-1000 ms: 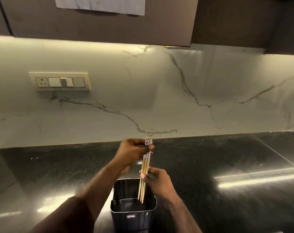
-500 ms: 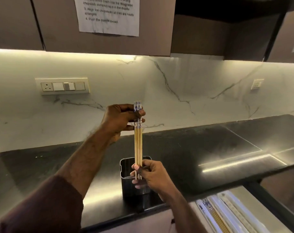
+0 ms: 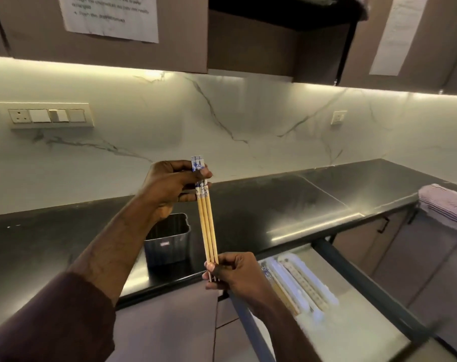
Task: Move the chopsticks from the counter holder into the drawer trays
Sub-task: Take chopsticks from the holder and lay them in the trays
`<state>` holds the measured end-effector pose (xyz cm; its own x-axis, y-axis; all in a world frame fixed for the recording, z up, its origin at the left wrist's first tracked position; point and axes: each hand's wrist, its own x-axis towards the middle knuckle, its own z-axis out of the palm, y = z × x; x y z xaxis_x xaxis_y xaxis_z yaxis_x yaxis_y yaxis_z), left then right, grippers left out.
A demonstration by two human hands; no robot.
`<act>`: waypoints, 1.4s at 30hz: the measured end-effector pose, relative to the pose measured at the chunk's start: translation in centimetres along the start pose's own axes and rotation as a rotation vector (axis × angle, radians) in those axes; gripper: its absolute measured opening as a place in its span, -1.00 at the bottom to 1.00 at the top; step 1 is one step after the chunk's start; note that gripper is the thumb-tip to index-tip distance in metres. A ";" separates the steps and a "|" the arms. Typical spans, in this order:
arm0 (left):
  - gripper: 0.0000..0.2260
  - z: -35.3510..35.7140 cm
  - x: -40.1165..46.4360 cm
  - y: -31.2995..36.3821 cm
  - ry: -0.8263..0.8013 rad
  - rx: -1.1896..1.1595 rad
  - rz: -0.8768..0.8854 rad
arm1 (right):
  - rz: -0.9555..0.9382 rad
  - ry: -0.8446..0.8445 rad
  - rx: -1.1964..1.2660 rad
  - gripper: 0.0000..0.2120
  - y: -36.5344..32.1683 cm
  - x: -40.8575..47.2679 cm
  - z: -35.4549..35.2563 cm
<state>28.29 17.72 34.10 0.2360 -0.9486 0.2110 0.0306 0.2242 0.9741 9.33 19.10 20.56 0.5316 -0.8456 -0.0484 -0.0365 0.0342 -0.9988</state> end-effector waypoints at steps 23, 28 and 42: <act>-0.83 36.0 -1.6 -9.9 -0.096 -0.094 -0.170 | 0.137 0.229 -0.154 -0.84 3.7 -15.8 -33.9; -0.80 38.1 1.8 -14.2 -0.088 -0.085 -0.265 | 0.203 0.241 -0.179 -0.86 5.6 -13.0 -37.2; -0.87 40.2 13.1 -27.1 0.035 -0.028 -0.509 | 0.447 0.158 -0.151 -0.76 12.4 -0.1 -44.7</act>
<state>-8.52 -9.82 13.74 0.2170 -0.9310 -0.2935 0.1766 -0.2583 0.9498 -28.97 -4.21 8.76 0.3022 -0.8365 -0.4571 -0.3599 0.3439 -0.8673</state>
